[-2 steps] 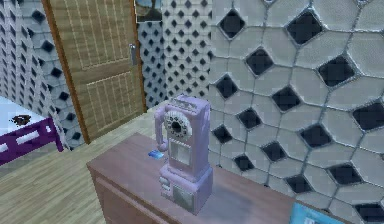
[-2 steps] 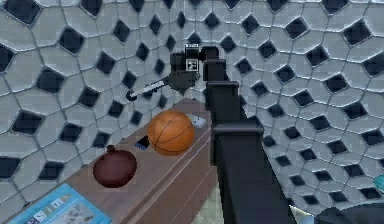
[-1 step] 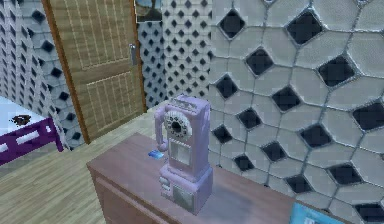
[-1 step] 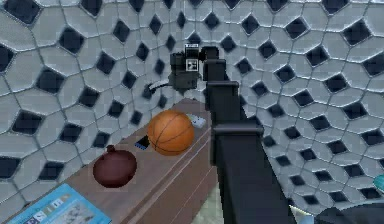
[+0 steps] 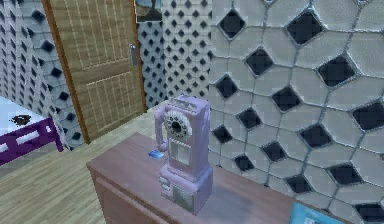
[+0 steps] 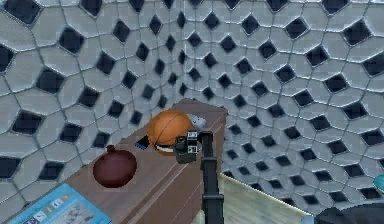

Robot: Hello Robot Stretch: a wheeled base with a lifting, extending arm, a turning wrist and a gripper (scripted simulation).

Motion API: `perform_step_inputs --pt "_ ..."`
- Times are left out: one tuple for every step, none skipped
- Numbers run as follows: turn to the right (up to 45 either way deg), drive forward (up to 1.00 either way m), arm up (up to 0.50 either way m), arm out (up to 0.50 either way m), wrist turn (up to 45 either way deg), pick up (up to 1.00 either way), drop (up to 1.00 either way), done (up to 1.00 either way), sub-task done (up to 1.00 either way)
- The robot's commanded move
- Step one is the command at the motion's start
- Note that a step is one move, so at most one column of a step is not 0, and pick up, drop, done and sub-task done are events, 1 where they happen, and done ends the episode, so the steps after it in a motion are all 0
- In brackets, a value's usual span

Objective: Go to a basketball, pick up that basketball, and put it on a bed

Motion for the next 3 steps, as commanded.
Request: perform_step_inputs --pt "0.0 0.00 0.00 0.00 0.0 1.00 0.00 0.00 0.00" --pt "0.0 0.00 0.10 0.00 0.0 0.00 0.00 0.00 0.00" --pt "0.0 0.00 0.18 0.00 0.0 0.00 0.00 0.00 0.00"
